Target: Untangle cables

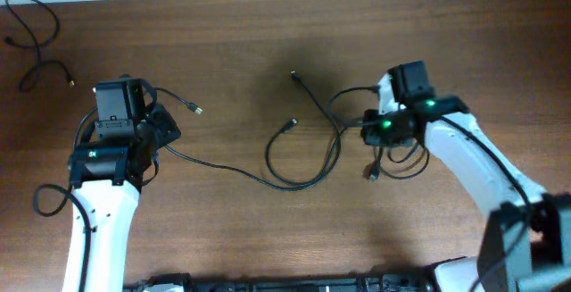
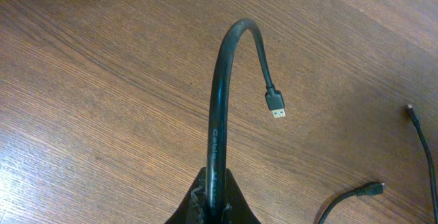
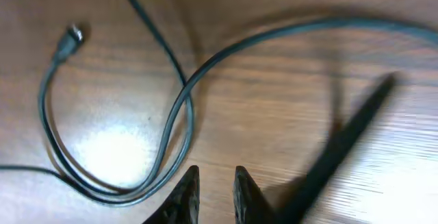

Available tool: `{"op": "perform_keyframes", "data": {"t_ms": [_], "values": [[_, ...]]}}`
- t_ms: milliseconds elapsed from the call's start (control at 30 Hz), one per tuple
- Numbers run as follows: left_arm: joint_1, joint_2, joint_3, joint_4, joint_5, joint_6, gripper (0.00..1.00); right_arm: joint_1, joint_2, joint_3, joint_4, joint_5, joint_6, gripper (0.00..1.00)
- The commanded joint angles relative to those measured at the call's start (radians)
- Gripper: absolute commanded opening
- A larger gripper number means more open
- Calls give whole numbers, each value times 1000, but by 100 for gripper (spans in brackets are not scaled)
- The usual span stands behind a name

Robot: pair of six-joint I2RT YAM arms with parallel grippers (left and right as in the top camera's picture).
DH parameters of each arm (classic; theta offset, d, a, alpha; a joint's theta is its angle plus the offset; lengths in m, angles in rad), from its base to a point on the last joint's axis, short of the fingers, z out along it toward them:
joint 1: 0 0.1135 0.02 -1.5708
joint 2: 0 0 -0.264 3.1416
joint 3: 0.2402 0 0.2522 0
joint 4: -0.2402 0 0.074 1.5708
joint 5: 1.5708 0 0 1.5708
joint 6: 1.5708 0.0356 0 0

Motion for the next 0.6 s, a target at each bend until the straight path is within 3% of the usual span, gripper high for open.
{"op": "perform_keyframes", "data": {"t_ms": [0, 233, 433, 567], "values": [[4, -2, 0, -2, 10, 1, 1, 76, 79, 1, 23, -39, 52, 16], [4, -2, 0, -2, 10, 1, 2, 210, 156, 1, 183, -1, 163, 21], [4, -2, 0, -2, 10, 1, 3, 254, 159, 1, 171, 188, 325, 21], [4, -2, 0, -2, 10, 1, 4, 254, 159, 1, 167, 219, 330, 29]]}}
